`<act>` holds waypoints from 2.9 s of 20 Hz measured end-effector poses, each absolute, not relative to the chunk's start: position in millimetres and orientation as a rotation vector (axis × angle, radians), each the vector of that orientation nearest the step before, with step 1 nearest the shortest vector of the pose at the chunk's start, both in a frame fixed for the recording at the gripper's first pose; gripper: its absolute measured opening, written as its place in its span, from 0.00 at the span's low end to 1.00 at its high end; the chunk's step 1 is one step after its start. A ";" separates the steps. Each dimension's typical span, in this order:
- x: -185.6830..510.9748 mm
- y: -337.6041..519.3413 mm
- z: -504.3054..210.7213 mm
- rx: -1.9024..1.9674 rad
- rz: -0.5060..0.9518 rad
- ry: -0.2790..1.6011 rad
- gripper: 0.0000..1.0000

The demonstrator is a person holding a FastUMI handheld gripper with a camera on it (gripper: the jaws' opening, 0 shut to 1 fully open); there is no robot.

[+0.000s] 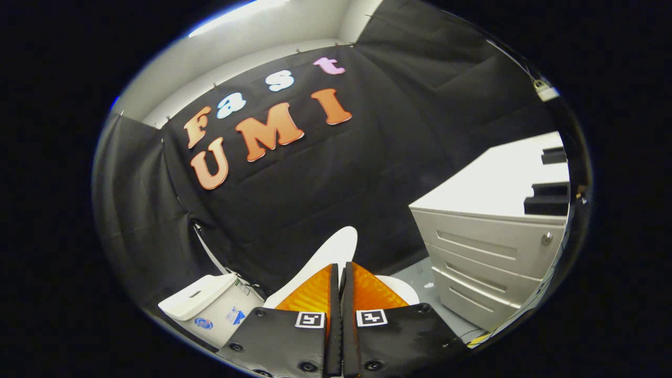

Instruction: Open the toilet lid.

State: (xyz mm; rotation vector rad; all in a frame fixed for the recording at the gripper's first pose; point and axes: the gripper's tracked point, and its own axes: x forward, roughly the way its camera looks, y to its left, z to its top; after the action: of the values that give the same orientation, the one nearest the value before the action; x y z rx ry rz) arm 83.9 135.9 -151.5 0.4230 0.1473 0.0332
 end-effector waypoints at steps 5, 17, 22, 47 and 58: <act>92.2 152.8 -129.9 0.440 0.077 0.137 0.08; 103.7 171.8 -105.5 0.272 0.116 0.093 0.09; 106.1 179.1 -99.7 0.146 0.061 0.060 0.08; 125.0 143.2 -143.0 0.200 0.114 0.103 0.09; 133.2 230.4 -52.2 0.170 0.217 0.064 0.09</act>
State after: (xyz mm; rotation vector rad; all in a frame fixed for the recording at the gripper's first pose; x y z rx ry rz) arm 133.2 230.4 -52.2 0.1703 0.0643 0.2167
